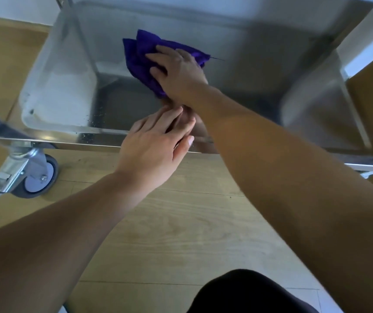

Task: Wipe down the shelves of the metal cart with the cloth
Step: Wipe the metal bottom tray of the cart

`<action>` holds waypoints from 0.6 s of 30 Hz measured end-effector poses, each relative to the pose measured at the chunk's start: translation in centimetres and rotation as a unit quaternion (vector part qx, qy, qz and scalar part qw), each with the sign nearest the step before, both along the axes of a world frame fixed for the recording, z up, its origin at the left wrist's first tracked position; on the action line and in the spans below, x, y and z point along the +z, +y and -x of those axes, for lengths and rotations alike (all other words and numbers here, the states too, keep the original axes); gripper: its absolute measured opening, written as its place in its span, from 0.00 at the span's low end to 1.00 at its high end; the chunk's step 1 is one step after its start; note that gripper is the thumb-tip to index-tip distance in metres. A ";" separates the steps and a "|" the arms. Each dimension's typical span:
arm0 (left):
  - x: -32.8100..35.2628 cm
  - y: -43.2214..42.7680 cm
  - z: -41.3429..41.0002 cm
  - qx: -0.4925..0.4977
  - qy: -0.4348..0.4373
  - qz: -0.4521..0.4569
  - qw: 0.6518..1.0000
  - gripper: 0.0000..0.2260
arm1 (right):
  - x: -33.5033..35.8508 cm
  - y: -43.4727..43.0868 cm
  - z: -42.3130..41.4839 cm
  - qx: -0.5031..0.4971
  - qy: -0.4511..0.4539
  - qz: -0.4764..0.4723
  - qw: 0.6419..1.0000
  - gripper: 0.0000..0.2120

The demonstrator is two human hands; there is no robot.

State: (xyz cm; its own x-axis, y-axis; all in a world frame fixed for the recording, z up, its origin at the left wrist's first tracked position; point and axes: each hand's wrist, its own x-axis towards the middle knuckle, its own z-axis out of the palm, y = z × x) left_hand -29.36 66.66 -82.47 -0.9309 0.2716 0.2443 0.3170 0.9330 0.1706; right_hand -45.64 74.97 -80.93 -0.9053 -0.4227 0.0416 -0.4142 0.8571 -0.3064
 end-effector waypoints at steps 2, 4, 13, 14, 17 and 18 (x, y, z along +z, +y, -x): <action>0.0 0.0 0.0 0.003 -0.002 -0.010 1.000 0.19 | -0.3 2.4 1.5 -0.026 0.024 0.008 0.999 0.20; 0.0 0.0 0.0 0.006 -0.005 -0.015 1.000 0.19 | -0.5 5.5 3.1 -0.096 0.040 0.009 0.995 0.20; 1.1 -4.3 1.2 0.095 -0.023 -0.015 0.995 0.21 | 0.3 6.3 4.7 -0.277 0.001 0.006 0.961 0.19; 1.0 -5.1 1.3 0.108 -0.013 -0.014 0.994 0.21 | 0.3 5.0 4.7 -0.275 0.002 -0.001 0.961 0.19; 0.2 -5.3 0.9 0.108 0.011 0.005 0.994 0.20 | 0.1 0.4 3.9 -0.154 0.032 -0.021 0.987 0.20; 0.1 -5.1 0.9 0.110 0.017 0.006 0.994 0.20 | -0.1 -0.9 3.5 -0.095 0.042 -0.022 0.994 0.20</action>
